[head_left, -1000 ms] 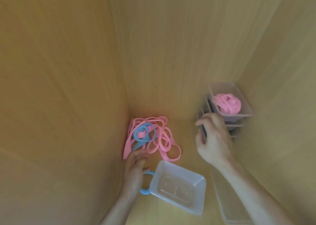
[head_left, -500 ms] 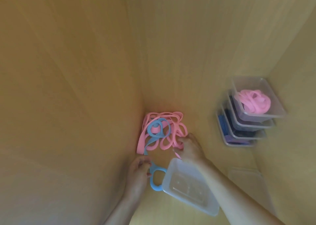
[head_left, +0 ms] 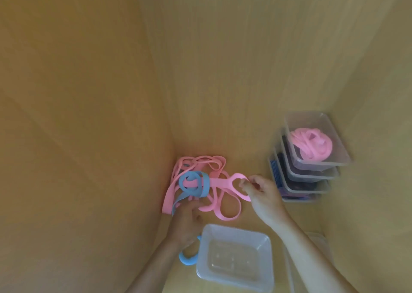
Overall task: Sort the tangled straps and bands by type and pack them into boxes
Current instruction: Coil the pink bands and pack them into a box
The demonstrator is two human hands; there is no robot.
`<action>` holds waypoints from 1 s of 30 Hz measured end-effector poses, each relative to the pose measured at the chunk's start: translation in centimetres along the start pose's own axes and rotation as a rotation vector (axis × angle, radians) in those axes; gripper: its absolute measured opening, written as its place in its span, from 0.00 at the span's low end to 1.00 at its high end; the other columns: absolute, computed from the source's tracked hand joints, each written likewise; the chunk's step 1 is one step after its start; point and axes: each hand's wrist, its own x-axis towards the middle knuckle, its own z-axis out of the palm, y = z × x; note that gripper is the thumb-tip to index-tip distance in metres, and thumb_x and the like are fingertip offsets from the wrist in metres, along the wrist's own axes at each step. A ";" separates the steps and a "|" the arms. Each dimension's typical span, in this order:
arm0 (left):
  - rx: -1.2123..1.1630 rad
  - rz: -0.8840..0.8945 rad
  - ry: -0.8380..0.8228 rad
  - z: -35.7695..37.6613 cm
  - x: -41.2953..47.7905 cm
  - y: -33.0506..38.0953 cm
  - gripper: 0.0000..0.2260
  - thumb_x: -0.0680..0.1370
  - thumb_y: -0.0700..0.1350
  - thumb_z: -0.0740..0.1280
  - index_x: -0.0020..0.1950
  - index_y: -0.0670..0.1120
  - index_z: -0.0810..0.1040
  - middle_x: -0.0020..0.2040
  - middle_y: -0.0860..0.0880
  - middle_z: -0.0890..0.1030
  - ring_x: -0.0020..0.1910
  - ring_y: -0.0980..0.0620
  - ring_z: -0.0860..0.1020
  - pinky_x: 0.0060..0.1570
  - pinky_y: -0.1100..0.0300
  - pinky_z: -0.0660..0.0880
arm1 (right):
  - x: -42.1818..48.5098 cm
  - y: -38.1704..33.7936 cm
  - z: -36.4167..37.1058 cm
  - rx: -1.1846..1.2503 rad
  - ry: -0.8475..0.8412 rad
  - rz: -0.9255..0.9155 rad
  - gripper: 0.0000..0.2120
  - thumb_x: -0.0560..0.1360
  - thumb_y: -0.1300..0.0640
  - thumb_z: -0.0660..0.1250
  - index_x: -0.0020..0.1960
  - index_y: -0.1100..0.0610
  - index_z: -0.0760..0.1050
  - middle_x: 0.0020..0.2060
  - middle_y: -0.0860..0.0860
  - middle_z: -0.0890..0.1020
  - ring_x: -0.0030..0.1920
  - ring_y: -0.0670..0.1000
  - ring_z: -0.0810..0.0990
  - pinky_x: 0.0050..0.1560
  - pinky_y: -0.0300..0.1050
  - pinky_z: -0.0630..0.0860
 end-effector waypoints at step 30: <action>-0.144 0.028 0.246 -5.2 5.0 7.4 0.10 0.82 0.36 0.60 0.50 0.42 0.81 0.45 0.43 0.83 0.42 0.48 0.78 0.46 0.55 0.75 | 1.6 -14.6 -5.2 0.799 -0.182 -0.241 0.10 0.73 0.57 0.67 0.48 0.63 0.82 0.50 0.59 0.84 0.46 0.58 0.84 0.54 0.54 0.82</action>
